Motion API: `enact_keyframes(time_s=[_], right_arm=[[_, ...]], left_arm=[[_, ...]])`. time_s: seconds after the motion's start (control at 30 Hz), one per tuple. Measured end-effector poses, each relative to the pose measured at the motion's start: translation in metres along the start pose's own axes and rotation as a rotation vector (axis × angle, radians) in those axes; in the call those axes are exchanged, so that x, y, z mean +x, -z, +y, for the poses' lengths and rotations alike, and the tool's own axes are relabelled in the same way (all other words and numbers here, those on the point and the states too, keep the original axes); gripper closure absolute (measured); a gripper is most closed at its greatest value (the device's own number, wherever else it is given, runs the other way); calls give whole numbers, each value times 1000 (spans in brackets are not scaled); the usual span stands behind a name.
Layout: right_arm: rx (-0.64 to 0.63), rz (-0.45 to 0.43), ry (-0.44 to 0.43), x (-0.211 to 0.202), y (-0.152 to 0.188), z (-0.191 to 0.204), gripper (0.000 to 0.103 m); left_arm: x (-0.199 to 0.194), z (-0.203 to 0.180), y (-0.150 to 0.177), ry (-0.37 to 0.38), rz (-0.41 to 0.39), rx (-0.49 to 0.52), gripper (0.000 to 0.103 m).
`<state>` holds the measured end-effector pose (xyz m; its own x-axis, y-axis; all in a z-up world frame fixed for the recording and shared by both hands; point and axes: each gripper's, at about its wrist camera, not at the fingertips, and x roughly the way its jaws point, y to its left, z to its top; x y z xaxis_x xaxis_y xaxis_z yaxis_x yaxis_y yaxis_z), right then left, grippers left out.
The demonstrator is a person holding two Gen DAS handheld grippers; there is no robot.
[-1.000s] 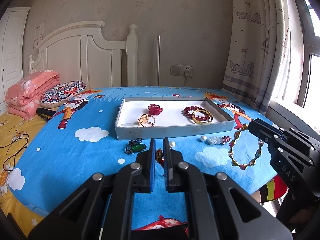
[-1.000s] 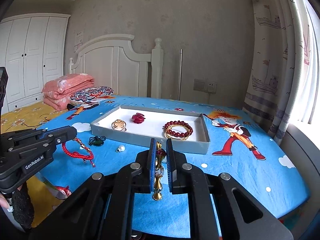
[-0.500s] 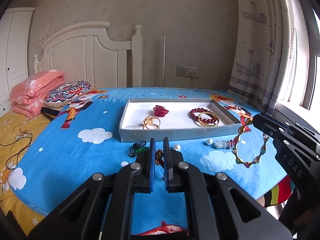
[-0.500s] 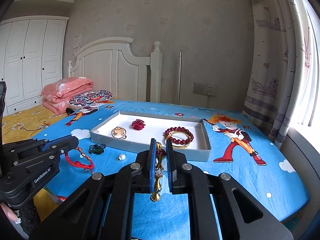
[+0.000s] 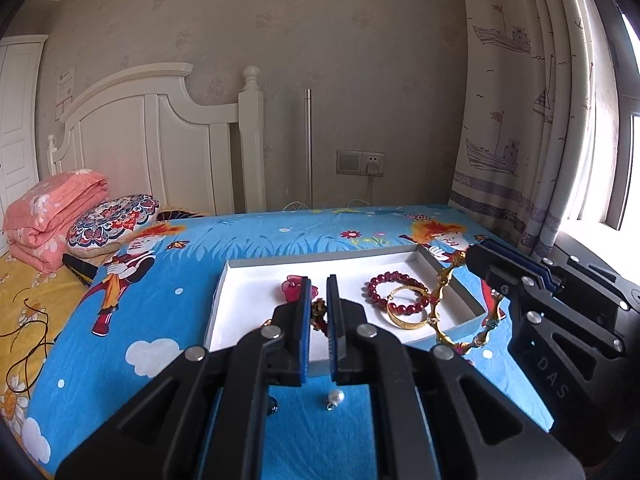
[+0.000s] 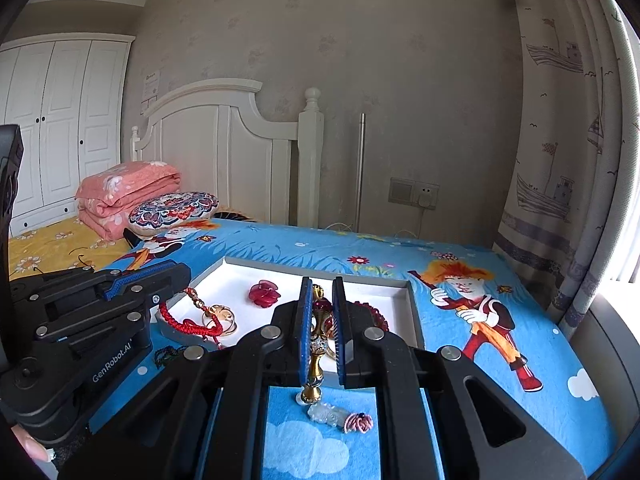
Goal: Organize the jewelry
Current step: 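Carry the gold bracelet with the right tool while the left tool carries the red string bracelet into the tray, then open both tools to release the two bracelets in the tray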
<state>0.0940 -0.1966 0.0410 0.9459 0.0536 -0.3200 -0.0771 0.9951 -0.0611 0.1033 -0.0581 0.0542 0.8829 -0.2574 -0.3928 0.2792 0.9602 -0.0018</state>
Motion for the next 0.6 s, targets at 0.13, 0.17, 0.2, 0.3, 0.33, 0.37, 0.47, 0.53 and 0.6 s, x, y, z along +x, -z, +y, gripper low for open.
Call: enact_keyframes(time_s=[0.13,0.17,0.2,0.3,0.33,0.37,0.47,0.53,0.6], right_arm=[[12,33,-4,31,-13,-5,93],[12,41,-3,40,-16,-5,93],[12,49,0,47,-18,-5,93],[22,75,4,71,-24,-7,93],[29,85,4,78,-26,-8,93],[35,95,5,85,-27,-9,93],[45,132,-1,106,-28,-11,93],[46,168,-4,121,-25,-11,93],[59,197,-1,134,-21,-13,92]], left_arm=[[29,7,-18,-9,26,-19,96],[39,8,-22,-9,38,-30,96],[48,11,-25,-7,52,-44,96],[74,16,-31,-28,75,-59,96],[82,17,-33,-34,84,-62,96],[90,18,-34,-41,93,-66,96],[111,26,-35,-64,122,-86,96],[124,31,-32,-84,146,-94,96],[137,36,-28,-106,182,-99,95]])
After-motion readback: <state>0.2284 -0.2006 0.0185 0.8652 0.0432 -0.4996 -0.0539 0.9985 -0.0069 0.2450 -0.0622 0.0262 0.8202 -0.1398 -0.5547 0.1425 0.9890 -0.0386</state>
